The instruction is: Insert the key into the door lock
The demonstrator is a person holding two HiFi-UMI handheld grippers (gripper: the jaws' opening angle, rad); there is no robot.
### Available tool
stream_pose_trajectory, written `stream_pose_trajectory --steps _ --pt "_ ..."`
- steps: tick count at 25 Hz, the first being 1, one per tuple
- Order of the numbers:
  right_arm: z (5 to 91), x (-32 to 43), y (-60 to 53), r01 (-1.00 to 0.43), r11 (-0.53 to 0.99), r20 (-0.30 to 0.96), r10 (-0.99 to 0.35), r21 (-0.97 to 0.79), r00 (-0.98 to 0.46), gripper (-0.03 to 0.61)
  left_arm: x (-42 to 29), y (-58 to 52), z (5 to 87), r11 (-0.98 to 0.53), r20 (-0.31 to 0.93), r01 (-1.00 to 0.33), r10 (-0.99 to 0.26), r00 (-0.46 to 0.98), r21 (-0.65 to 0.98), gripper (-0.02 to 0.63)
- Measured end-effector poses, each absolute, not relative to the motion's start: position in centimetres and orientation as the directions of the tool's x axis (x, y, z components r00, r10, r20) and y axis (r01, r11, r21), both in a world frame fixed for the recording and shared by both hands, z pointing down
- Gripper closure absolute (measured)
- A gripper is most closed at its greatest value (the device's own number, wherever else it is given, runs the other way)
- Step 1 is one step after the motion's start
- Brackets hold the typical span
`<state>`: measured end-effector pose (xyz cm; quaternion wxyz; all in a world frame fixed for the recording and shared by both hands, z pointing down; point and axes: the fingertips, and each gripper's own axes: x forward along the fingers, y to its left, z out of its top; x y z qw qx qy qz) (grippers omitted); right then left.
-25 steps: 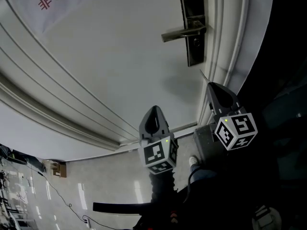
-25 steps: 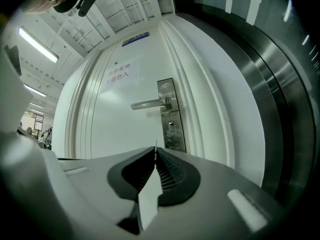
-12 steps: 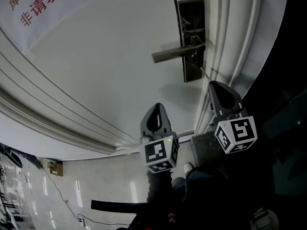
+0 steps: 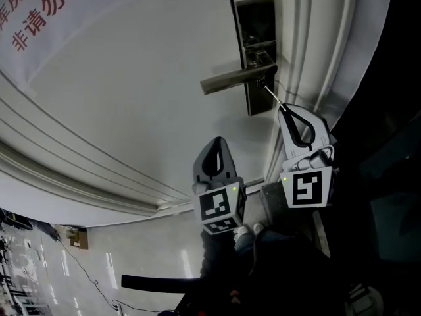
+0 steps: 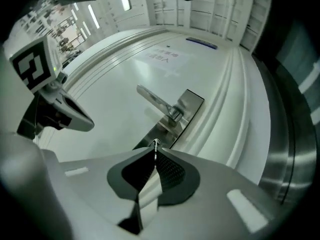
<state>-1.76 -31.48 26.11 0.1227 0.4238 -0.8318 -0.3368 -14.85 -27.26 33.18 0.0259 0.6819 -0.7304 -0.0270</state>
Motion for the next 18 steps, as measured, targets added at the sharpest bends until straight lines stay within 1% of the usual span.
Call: stream_pose_trajectory --steps 4,7,11,18 --pt "26.0 -2.3 -31.7 -0.482 0.264 -0.073 -0.816 0.836 -0.574 0.566 -15.0 -28.0 32.5 0.035 -0.003 -0.997 -0.999 -0.035 0.068 0.612" --pt "25.9 -2.5 -32.0 -0.379 0.167 -0.076 -0.832 0.910 -0.549 0.566 -14.8 -28.5 32.3 0.006 -0.001 -0.998 -1.000 -0.006 0.055 0.612" --pt "26.2 -2.7 -32.5 -0.288 0.110 -0.060 -0.850 0.951 -0.523 0.566 -14.5 -29.3 32.1 -0.035 -0.006 -0.998 -0.999 0.035 0.055 0.612" --pt "26.4 -3.2 -32.9 -0.227 0.072 -0.050 -0.871 0.971 -0.489 0.566 -13.9 -30.1 31.6 -0.091 -0.005 -0.995 -0.996 0.091 0.031 0.612"
